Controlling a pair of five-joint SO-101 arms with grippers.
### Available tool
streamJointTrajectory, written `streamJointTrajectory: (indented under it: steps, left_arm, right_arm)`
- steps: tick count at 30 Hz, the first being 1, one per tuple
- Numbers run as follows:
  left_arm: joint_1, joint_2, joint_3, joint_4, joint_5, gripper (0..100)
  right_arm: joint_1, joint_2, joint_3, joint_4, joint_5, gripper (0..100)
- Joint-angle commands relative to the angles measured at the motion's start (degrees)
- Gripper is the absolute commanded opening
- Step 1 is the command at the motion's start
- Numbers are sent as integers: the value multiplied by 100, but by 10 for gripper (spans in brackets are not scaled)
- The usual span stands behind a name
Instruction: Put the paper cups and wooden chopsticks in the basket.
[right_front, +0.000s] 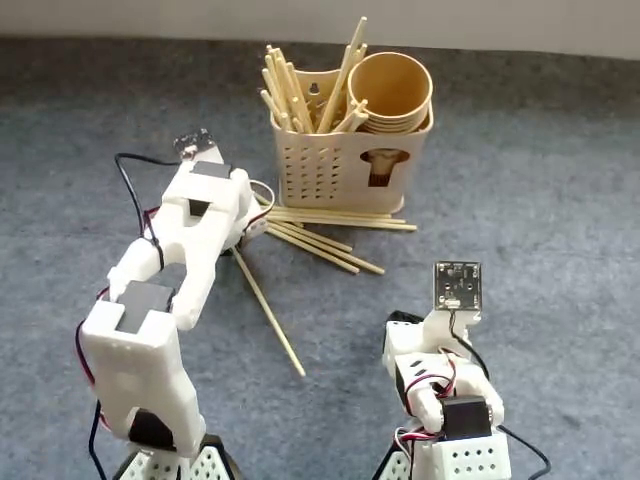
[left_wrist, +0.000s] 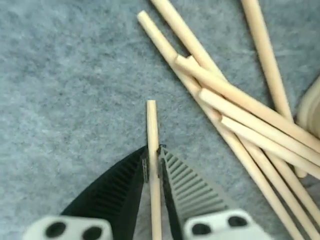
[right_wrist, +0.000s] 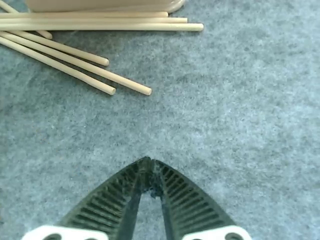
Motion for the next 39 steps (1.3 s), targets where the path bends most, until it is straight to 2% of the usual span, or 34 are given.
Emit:
streamJointTrajectory:
  steps: [1,5,14,23,33,39]
  left_arm:
    - [-101,-453,233,229,70,5]
    - [-101,-1174,822,202,70,5]
    - [-532,-2791,2176,-844,97,5]
    - [-532,-4004,2501,-1160,105,5]
    - [-523,-5815,2501,-2541,79,5]
    - [-523,-6633,2501,-3842,70,5]
  right_arm:
    - [75,-84,848,22,-44,5]
    - [75,-84,848,22,-44,5]
    - [75,-84,848,22,-44,5]
    - [75,-84,848,22,-44,5]
    - [75,-84,848,22,-44,5]
    - [75,-84,848,22,-44,5]
